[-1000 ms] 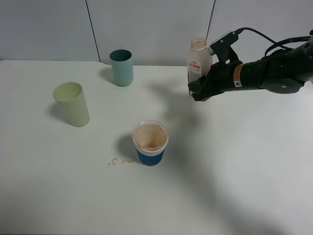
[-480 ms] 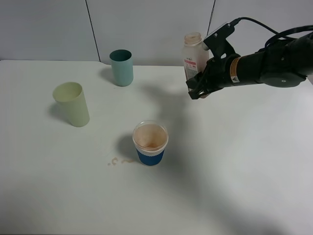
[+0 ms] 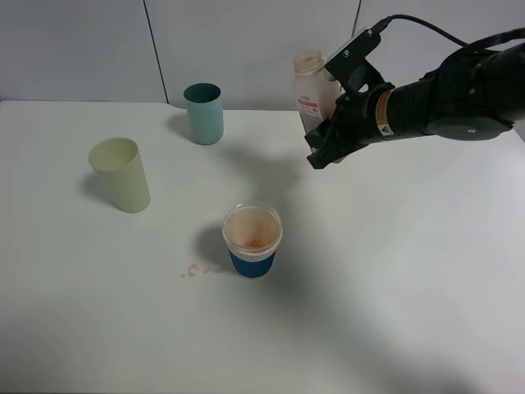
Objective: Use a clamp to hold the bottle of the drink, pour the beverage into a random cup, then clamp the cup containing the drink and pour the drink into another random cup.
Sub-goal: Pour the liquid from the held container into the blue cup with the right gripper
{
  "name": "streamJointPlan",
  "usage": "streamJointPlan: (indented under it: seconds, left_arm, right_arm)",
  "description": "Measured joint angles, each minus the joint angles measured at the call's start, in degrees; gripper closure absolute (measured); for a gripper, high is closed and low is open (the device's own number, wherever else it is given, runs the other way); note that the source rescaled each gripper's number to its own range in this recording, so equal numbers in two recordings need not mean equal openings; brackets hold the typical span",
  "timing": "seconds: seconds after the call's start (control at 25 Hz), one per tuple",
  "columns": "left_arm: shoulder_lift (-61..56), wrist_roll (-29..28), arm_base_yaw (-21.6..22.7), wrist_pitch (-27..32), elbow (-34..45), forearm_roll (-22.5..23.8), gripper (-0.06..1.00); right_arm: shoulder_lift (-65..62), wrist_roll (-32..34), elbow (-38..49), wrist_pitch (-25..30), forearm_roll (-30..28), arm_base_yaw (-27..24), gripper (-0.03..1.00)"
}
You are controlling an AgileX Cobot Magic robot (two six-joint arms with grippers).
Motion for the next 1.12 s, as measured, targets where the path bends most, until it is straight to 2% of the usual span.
streamJointPlan:
  seconds: [0.28, 0.72, 1.12]
  left_arm:
    - [0.0, 0.02, 0.0, 0.0, 0.0, 0.0, 0.05]
    - [0.0, 0.02, 0.0, 0.0, 0.0, 0.0, 0.05]
    - [0.0, 0.02, 0.0, 0.0, 0.0, 0.0, 0.05]
  right_arm:
    - [-0.81, -5.0, 0.0, 5.91, 0.71, 4.72, 0.94]
    - [-3.12, -20.58, 0.0, 16.99, 6.01, 11.75, 0.94]
    - [-8.21, -28.69, 0.0, 26.35, 7.69, 14.71, 0.94]
